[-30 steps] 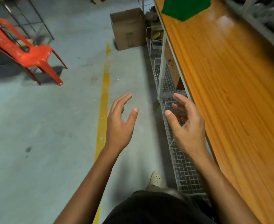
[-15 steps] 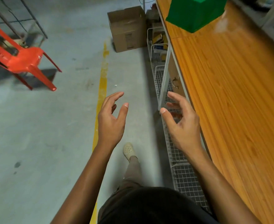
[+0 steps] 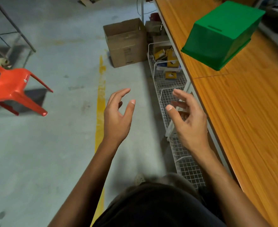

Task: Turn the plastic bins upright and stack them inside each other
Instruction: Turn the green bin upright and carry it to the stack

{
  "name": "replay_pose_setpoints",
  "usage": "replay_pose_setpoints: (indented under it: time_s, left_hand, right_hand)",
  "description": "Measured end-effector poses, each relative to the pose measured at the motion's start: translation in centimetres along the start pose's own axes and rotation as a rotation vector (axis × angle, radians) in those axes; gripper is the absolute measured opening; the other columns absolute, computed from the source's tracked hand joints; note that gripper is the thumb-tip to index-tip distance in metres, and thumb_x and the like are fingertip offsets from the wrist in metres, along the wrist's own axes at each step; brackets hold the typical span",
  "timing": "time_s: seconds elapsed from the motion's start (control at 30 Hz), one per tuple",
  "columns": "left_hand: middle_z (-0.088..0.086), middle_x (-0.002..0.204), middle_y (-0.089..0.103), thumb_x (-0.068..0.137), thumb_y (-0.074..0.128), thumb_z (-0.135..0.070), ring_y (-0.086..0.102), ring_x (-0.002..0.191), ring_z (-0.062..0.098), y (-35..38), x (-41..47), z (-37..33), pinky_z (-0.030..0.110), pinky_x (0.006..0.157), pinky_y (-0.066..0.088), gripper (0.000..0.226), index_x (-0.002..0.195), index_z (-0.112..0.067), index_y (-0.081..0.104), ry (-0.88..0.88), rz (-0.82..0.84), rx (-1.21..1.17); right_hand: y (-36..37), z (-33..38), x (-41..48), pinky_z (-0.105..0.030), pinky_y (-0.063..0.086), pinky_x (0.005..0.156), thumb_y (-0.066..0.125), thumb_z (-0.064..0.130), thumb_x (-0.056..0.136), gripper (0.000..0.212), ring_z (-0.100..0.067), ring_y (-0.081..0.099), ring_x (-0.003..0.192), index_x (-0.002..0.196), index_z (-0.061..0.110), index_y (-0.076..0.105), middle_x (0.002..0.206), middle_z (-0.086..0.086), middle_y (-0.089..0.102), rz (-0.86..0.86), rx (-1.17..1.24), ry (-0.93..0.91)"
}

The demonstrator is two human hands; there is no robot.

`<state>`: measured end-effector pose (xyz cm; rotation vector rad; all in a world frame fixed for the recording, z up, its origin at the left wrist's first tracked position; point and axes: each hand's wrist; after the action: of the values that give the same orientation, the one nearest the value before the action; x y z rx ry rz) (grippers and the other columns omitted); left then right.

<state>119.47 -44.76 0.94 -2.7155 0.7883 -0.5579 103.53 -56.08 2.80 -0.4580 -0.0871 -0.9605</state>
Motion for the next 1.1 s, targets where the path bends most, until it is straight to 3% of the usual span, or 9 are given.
replay_pose_setpoints:
  time_s: [0.17,0.37,0.53,0.7,0.87,0.97,1.1]
  left_hand:
    - [-0.014,0.123,0.058,0.094,0.056,-0.027,0.053,0.120,-0.005,2.4,8.9,2.4,0.022,0.101,0.045,0.034,0.128,-0.022,0.061,0.020,0.051,-0.007]
    - [-0.014,0.121,0.059,0.094,0.056,-0.026,0.055,0.119,-0.001,7.6,20.4,4.5,0.024,0.100,0.047,0.033,0.127,-0.022,0.061,0.049,0.084,-0.015]
    - [-0.024,0.121,0.056,0.095,0.056,-0.025,0.054,0.118,-0.005,13.1,29.8,3.7,0.027,0.102,0.047,0.032,0.126,-0.024,0.062,0.112,0.195,-0.036]
    - [-0.010,0.127,0.059,0.096,0.056,-0.026,0.053,0.124,0.002,18.9,37.3,2.9,0.032,0.104,0.047,0.033,0.129,-0.021,0.061,0.166,0.325,-0.087]
    - [-0.003,0.130,0.058,0.097,0.056,-0.027,0.055,0.123,0.008,24.9,43.9,1.9,0.030,0.100,0.049,0.034,0.130,-0.019,0.061,0.242,0.463,-0.148]
    - [-0.003,0.130,0.057,0.093,0.055,-0.035,0.057,0.120,0.017,29.5,47.7,1.1,0.036,0.099,0.050,0.036,0.129,-0.029,0.057,0.253,0.587,-0.177]
    - [0.013,0.140,0.050,0.092,0.054,-0.036,0.047,0.132,0.029,35.7,51.2,0.1,0.032,0.110,0.034,0.058,0.142,-0.009,0.047,0.467,0.839,-0.052]
  right_hand:
    - [1.4,-2.6,8.1,-0.036,0.054,0.097,0.059,0.038,0.090,0.050,-0.009,0.060,0.118,0.137,0.021,0.054,0.134,0.008,0.059,-0.099,0.002,0.018]
    - [2.5,-6.6,19.2,-0.022,0.054,0.089,0.064,0.024,0.091,0.046,-0.002,0.064,0.108,0.135,0.017,0.055,0.127,0.009,0.062,-0.208,0.072,0.072]
    - [1.9,-8.2,27.8,-0.021,0.054,0.085,0.064,0.024,0.089,0.044,-0.006,0.067,0.105,0.132,0.024,0.055,0.127,0.006,0.064,-0.301,0.057,0.085]
    - [-0.4,-9.5,34.2,-0.012,0.049,0.088,0.063,0.028,0.087,0.047,-0.010,0.065,0.110,0.133,0.017,0.056,0.127,0.004,0.062,-0.419,-0.051,0.107]
    - [-3.8,-11.1,38.4,-0.035,0.055,0.092,0.060,0.034,0.087,0.047,-0.014,0.067,0.109,0.132,0.020,0.056,0.130,-0.001,0.063,-0.615,-0.162,0.141]
    - [-5.7,-11.6,40.6,-0.030,0.055,0.085,0.059,0.035,0.085,0.043,-0.010,0.066,0.106,0.127,0.029,0.056,0.126,-0.002,0.064,-0.760,-0.207,0.183]
    - [-7.4,-10.8,43.2,-0.018,0.053,0.082,0.060,0.026,0.088,0.039,-0.009,0.064,0.107,0.127,0.020,0.060,0.125,-0.003,0.063,-0.926,-0.380,0.206]
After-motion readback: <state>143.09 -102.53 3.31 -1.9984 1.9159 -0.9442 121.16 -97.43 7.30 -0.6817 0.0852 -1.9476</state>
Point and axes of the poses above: each hand's wrist, its own x-axis towards the middle knuckle, its own y-axis out of the palm, z = x × y
